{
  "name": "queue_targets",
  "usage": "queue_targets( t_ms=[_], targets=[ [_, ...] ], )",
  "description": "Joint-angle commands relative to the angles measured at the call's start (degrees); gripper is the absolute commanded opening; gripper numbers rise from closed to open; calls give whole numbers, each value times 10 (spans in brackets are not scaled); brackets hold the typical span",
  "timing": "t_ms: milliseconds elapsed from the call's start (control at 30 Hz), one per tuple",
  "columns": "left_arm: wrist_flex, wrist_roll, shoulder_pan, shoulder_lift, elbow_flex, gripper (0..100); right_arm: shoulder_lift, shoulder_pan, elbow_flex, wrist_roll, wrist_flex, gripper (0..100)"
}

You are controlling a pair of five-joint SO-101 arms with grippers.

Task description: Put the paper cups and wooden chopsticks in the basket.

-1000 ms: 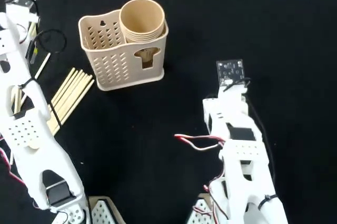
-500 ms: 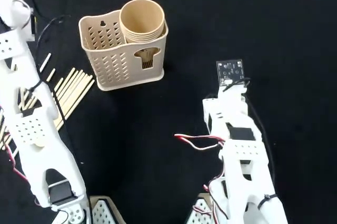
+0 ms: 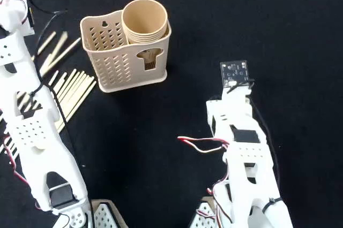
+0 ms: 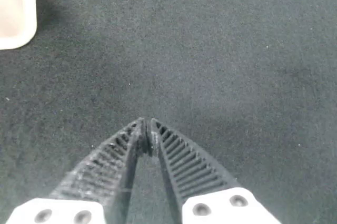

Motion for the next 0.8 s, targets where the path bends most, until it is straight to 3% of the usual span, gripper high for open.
queue_targets(
  t_ms=[0,233,500,667,767],
  targets=[
    [1,28,3,-72,-20,29,-15,-4,-3,3,-11,13],
    [1,79,7,-168,-20,29,-15,-4,-3,3,-11,13],
    [-2,202,28,-265,-22,29,-15,-4,-3,3,-11,13],
    [3,189,74,-282,-12,29,-17,-2,-3,3,-11,13],
    [3,181,80,-291,62,29,-17,-2,-4,3,-11,13]
  ],
)
